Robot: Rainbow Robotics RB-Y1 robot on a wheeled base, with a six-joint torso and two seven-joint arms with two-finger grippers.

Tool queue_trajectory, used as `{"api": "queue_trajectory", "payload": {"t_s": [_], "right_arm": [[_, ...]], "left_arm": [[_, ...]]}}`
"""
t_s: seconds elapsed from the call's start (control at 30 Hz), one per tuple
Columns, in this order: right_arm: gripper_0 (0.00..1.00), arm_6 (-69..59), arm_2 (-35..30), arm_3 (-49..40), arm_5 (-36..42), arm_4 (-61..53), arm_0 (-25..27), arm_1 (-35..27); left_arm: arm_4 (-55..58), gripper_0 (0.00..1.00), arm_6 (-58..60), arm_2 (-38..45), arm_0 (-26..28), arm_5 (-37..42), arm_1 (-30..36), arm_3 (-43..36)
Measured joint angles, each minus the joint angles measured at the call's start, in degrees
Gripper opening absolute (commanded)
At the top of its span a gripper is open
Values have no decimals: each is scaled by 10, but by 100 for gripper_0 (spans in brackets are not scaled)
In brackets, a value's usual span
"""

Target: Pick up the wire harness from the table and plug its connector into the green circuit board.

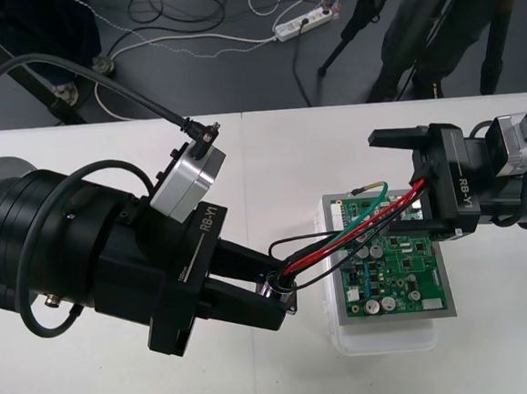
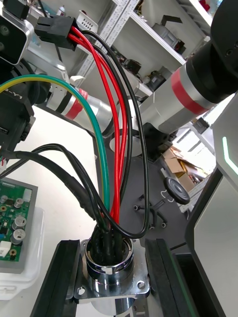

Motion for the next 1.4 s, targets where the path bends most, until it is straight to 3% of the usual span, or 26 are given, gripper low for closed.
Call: {"api": "queue_trajectory", "payload": {"t_s": [1.0,1.4], "right_arm": [[100,-15,15,0,0,-34,0,-43],[100,-16,-27,0,0,-41,2,-56]], "left_arm": [[62,0,4,-28,13,0,32,0],[62,0,4,-28,16,0,32,0]]}}
